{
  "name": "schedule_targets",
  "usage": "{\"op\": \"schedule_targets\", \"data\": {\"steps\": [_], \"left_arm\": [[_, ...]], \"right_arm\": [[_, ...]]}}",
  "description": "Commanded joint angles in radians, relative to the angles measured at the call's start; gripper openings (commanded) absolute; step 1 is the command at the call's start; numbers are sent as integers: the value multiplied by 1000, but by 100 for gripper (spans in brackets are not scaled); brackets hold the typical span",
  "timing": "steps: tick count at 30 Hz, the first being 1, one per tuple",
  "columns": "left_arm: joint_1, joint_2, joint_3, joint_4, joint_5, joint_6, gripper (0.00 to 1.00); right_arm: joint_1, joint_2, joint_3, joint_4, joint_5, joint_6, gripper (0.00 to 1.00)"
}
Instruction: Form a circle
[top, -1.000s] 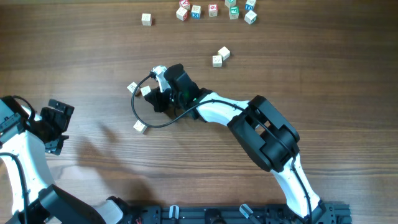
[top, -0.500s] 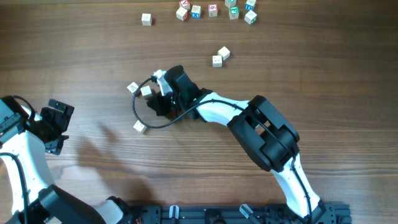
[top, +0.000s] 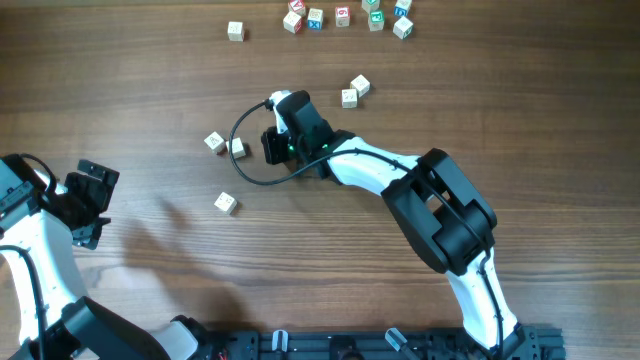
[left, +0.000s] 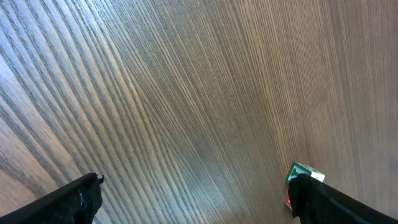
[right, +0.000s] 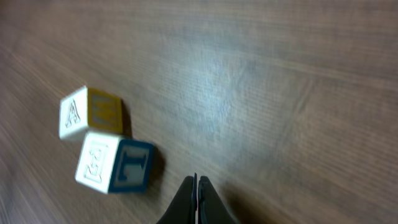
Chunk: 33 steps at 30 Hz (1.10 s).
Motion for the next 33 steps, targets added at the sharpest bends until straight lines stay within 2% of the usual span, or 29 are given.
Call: {"op": "schedule_targets", "data": {"steps": [1, 5, 18, 23, 33], "left_arm": [[4, 6, -5, 0, -10, -6, 100], [4, 6, -5, 0, -10, -6, 100], [4, 6, -5, 0, -10, -6, 100], [4, 6, -5, 0, -10, -5, 100], [4, 6, -5, 0, -10, -6, 100]], "right_arm": [[-18, -22, 9, 54, 35, -17, 5], [-26, -22, 11, 114, -14, 6, 4], [2, 7, 11, 85, -53, 64, 4], [8, 12, 11, 84, -161, 65, 4], [21, 53, 11, 98, -100, 96, 4]]}}
